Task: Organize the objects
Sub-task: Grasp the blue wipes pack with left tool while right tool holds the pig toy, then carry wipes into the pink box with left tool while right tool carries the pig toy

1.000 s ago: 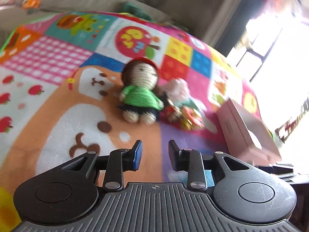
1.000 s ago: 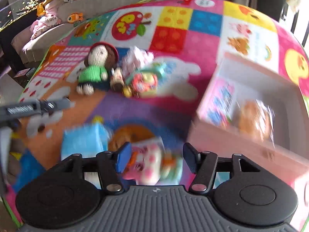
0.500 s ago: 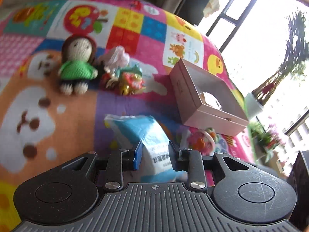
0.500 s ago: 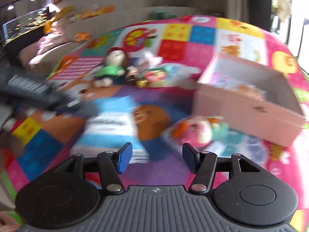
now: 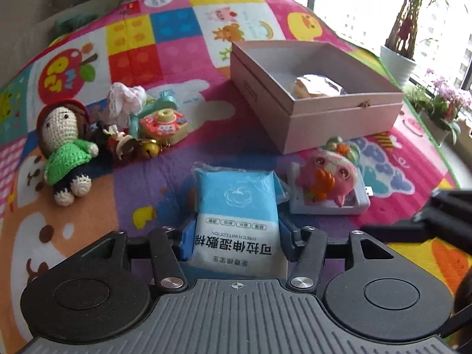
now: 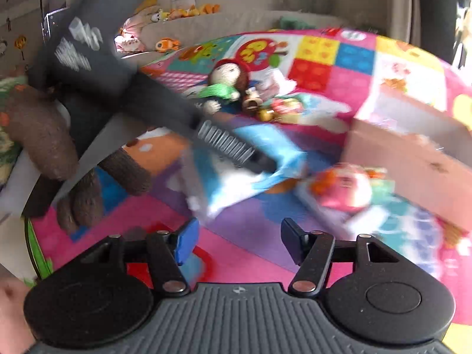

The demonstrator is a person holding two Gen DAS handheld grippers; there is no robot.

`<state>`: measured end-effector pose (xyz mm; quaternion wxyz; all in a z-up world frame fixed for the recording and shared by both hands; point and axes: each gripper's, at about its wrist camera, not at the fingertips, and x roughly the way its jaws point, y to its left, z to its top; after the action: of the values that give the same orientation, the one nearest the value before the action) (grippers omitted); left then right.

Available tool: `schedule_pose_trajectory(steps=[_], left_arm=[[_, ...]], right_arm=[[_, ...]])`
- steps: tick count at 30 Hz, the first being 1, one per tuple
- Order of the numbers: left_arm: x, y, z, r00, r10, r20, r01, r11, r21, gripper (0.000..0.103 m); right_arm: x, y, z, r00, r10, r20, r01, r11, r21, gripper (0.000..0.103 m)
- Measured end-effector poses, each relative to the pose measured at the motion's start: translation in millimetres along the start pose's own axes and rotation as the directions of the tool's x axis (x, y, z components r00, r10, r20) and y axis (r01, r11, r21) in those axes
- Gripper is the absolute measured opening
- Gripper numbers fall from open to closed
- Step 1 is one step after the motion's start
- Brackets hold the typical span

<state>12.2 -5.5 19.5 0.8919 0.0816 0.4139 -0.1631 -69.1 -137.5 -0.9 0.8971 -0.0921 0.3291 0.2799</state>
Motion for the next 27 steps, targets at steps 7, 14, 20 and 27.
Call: schedule_pose_trajectory(steps=[7,14,20,27], left_arm=[[-12,15,-7,0.997,-0.056,0.048,0.062,0.988,-0.142,0.058],[-35,11,-21,0.996,-0.059,0.061,0.066,0.992,-0.109,0.057],[-47,9,-14,0.988,-0.094,0.122,0.107,0.988,-0.112,0.057],[-32,-22,82,0.95,-0.19,0.247,0.196,0.981,0.004,0.057]], right_arm=[[-35,-43,3,0.982,-0.171,0.078,0.168,0.985,0.05,0.073],[3,-59,23,0.984,-0.168,0.058,0.16,0.98,0.12,0.073],[13,-62,31,0.98,-0.195,0.04,0.19,0.976,0.102,0.055],[-53,-93,20,0.953,-0.272,0.133,0.248,0.953,0.176,0.054]])
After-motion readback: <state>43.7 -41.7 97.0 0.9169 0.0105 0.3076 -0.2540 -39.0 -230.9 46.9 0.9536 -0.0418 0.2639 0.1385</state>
